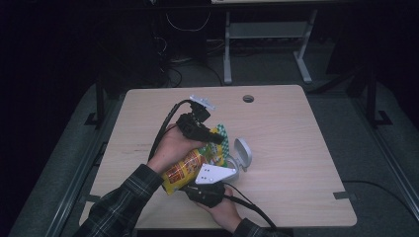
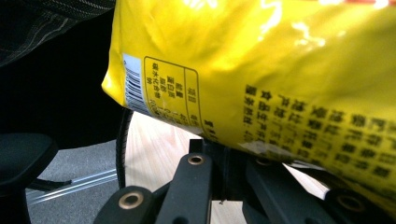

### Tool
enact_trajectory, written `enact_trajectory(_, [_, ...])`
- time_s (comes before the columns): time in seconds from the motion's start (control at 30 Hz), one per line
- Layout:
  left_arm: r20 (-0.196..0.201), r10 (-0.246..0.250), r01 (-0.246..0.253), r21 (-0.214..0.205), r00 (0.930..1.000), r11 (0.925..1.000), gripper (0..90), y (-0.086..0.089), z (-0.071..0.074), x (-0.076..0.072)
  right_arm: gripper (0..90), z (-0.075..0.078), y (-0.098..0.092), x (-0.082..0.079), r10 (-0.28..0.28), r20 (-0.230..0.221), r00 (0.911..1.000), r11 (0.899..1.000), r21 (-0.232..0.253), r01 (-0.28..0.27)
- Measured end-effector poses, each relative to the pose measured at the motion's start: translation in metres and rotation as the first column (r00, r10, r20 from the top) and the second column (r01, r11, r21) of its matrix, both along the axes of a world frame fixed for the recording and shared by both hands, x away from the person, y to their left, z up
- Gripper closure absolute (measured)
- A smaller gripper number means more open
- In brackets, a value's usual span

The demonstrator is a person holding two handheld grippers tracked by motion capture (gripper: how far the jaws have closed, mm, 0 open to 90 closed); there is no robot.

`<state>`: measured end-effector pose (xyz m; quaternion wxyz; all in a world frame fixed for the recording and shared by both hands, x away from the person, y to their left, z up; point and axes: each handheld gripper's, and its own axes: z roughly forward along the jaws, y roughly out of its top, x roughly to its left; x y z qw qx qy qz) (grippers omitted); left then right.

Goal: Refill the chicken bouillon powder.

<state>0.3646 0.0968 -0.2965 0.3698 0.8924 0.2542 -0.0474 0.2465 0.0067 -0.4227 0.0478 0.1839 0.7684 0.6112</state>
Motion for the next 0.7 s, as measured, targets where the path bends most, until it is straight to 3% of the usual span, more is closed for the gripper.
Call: enact_trajectory(0.7, [-0.002, 0.001, -0.001, 0.007, 1.0, 1.0, 90.0, -0.0027, 0.0003, -0.0002, 90.0, 0.0004, -0.0003, -0.0002, 0.0, -0.001, 1.0, 1.0, 0.007, 0.0])
